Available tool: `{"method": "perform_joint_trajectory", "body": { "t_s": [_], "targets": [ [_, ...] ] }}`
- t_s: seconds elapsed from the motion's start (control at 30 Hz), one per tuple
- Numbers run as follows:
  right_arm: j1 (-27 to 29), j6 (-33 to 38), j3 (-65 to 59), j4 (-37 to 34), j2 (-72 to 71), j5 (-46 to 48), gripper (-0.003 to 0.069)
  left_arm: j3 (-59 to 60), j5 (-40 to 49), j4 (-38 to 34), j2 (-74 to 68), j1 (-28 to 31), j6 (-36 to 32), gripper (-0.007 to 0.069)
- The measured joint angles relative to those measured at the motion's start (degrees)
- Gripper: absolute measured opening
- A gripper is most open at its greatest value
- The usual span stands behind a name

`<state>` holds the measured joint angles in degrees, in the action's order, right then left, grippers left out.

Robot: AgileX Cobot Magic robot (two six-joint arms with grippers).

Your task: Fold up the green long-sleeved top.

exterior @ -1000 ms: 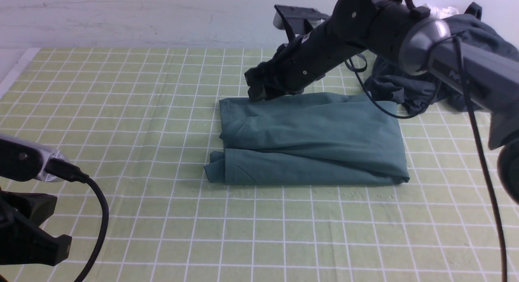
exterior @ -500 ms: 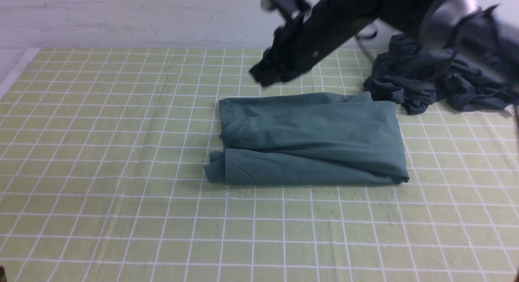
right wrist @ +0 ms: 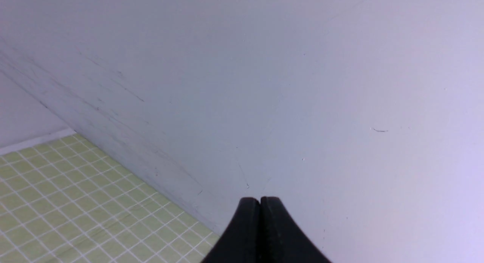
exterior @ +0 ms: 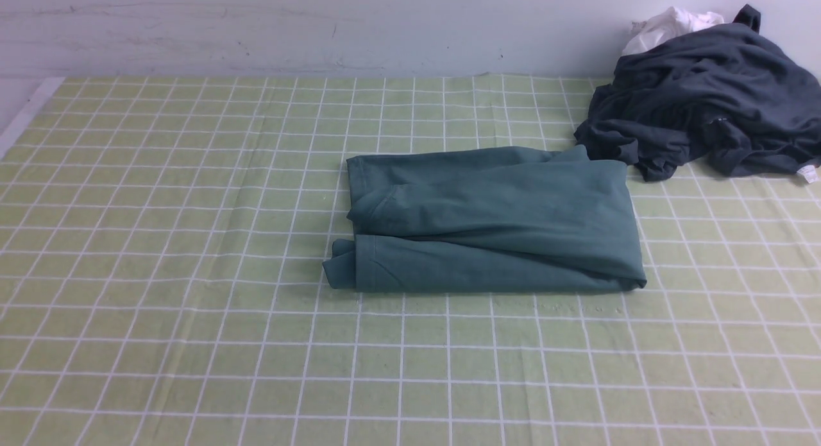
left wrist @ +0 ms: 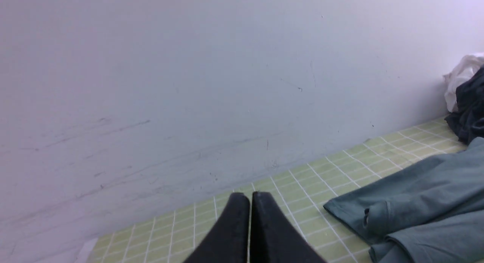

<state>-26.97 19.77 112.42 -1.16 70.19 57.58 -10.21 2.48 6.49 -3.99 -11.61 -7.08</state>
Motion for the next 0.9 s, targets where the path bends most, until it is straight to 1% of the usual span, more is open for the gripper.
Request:
{"method": "perform_joint_trajectory", "body": {
  "t_s": [0.03, 0.1, 0.17, 0.2, 0.23, 0.27, 0.3, 0.33, 0.37, 0.43, 0.47, 0.5, 0.53, 0.57, 0.6, 0.67, 0.9],
  "targets": [
    [0.0, -0.7, -7.3, -0.3, -6.1, -1.4, -0.0014, 0.0, -0.4, 0.1, 0.0, 0.0, 0.0, -0.0004],
    [0.0, -2.1, -19.8, -0.3, -13.4, -4.3, -0.0014, 0.0, -0.4, 0.1, 0.0, 0.0, 0.0, -0.0004],
    [0.0, -4.4, -34.1, 0.6, -22.1, -9.2, -0.0014, 0.0, -0.3, 0.1, 0.0, -0.2, 0.0, -0.0004],
    [0.0, -5.2, -38.5, 1.2, -25.8, -11.6, -0.0014, 0.0, -0.3, 0.1, 0.0, -0.2, 0.0, -0.0004],
    [0.0, -7.0, -45.8, 1.5, -29.5, -14.6, -0.0014, 0.0, -0.3, 0.1, 0.0, -0.3, 0.0, -0.0003],
    [0.0, -9.2, -54.6, 2.2, -36.1, -19.8, -0.0014, 0.0, -0.3, 0.1, 0.0, -0.4, 0.0, -0.0003],
    [0.0, -9.6, -56.1, 2.3, -37.1, -21.8, -0.0014, 0.0, -0.3, 0.1, 0.0, -0.4, 0.0, -0.0003],
    [0.0, -12.3, -67.2, 3.4, -44.4, -30.2, -0.0014, 0.0, -0.3, 0.1, 0.0, -0.4, 0.0, -0.0003],
    [0.0, -13.8, -73.5, 4.2, -48.5, -35.3, -0.0014, 0.0, -0.4, 0.1, 0.0, -0.5, 0.0, -0.0003],
    [0.0, -15.8, -80.3, 4.7, -52.8, -39.8, -0.0014, 0.0, -0.4, 0.1, 0.0, -0.5, 0.0, -0.0003],
    [0.0, -19.5, -88.2, 4.6, -57.6, -45.4, -0.0014, 0.0, -0.4, 0.1, 0.0, -0.5, 0.0, -0.0003],
    [0.0, -20.9, -90.3, 4.3, -59.5, -46.5, -0.0014, 0.0, -0.5, 0.1, 0.0, -0.5, 0.0, -0.0003],
    [0.0, -24.0, -94.0, 3.6, -62.0, -47.9, -0.0014, 0.0, -0.5, 0.1, 0.0, -0.5, 0.0, -0.0003],
    [0.0, -24.0, -94.0, 3.5, -62.4, -48.0, -0.0014, 0.0, -0.5, 0.1, 0.0, -0.5, 0.0, -0.0003],
    [0.0, -26.9, -97.0, 3.0, -64.3, -48.5, -0.0014, 0.0, -0.5, 0.1, 0.0, -0.5, 0.0, -0.0003],
    [0.0, -29.1, -99.4, 2.7, -65.5, -49.3, -0.0014, 0.0, -0.5, 0.1, 0.0, -0.5, 0.0, -0.0003],
    [0.0, -30.4, -102.8, 2.7, -65.7, -48.5, -0.0014, 0.0, -0.5, 0.1, 0.0, -0.5, 0.0, -0.0003]
  ]
}}
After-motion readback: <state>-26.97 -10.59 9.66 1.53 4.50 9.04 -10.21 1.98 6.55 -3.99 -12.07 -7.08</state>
